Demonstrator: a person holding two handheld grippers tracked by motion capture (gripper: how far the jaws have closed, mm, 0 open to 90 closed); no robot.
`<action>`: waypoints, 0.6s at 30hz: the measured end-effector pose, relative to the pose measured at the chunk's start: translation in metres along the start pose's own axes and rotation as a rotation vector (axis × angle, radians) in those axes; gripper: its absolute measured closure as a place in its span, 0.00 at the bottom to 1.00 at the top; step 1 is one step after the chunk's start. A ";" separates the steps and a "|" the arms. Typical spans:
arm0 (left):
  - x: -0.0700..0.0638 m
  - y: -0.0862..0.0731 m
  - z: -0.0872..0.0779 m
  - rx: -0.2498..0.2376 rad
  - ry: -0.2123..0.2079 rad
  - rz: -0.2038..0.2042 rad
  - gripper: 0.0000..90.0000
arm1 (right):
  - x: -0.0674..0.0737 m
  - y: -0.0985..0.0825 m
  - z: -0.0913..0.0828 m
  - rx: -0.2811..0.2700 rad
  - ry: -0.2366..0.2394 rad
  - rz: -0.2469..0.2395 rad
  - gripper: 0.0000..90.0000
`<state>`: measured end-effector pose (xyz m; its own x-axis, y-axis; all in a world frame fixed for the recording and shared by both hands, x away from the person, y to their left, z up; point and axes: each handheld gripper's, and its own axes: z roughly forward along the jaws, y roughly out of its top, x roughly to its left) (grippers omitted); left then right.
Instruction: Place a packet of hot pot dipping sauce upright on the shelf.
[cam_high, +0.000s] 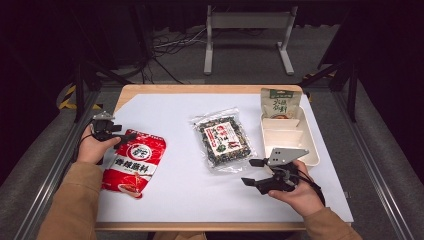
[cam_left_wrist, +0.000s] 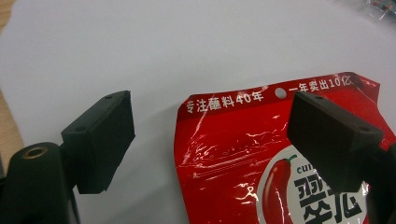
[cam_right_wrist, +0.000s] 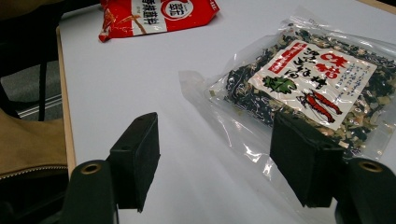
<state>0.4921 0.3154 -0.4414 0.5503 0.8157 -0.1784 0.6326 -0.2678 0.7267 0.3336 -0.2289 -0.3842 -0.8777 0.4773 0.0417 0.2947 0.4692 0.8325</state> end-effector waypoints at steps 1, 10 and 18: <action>0.000 0.000 0.000 0.000 0.000 0.000 0.18 | 0.000 0.000 0.000 0.000 0.000 0.000 0.37; 0.003 -0.004 0.013 0.046 -0.078 -0.001 0.19 | 0.002 -0.005 -0.002 0.006 -0.014 0.006 0.36; -0.002 -0.004 0.014 0.053 -0.123 0.021 0.23 | 0.002 -0.006 0.000 0.015 -0.009 0.007 0.35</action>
<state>0.4965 0.3078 -0.4537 0.6244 0.7413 -0.2463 0.6464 -0.3133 0.6957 0.3302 -0.2309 -0.3889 -0.8723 0.4870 0.0426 0.3064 0.4766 0.8240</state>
